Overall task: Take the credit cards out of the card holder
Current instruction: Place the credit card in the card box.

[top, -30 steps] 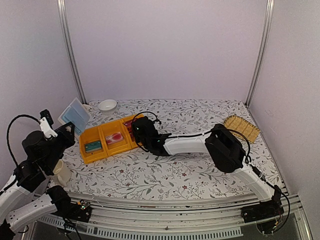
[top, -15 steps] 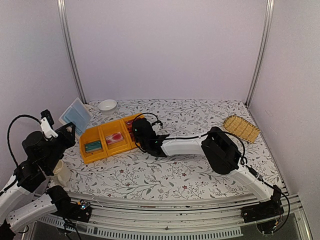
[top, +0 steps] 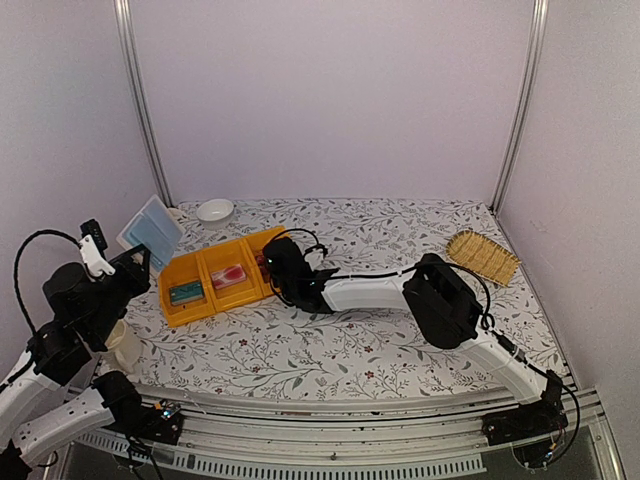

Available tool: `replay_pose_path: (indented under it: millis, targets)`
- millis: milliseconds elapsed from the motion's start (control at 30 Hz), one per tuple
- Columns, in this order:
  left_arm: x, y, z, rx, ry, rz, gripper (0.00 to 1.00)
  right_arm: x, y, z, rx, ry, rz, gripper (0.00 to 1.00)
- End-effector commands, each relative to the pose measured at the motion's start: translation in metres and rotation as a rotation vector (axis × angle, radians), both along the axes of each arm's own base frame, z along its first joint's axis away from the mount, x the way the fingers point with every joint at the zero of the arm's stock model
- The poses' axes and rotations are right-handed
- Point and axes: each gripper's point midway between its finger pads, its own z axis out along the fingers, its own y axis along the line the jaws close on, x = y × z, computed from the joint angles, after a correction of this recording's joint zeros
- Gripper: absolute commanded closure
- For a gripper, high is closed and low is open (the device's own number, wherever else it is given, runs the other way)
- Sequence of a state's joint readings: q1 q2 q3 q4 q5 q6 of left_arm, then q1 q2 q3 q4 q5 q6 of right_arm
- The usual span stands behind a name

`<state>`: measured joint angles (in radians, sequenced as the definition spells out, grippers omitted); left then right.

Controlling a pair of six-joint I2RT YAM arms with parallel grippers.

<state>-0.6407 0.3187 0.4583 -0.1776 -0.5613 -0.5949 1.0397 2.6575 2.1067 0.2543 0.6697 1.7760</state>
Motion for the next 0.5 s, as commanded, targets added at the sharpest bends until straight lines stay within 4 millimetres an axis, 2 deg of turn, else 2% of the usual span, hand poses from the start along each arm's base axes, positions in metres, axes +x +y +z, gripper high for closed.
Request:
replay_pose_path:
  millis: [0,267,467]
  targets:
    - [-0.001,0.0031,0.0063,-0.012,-0.032,0.008,1.0,-0.0015,0.0009,-0.0133,-0.009,0.024,-0.01,0.89]
    - [-0.0013,0.0034,0.007,-0.013,-0.035,0.008,1.0,-0.003,0.0033,-0.0194,-0.002,0.047,0.007,0.83]
    - [-0.0013,0.0036,0.0066,-0.014,-0.035,0.009,1.0,-0.0105,0.0046,-0.0148,0.022,0.082,0.044,0.82]
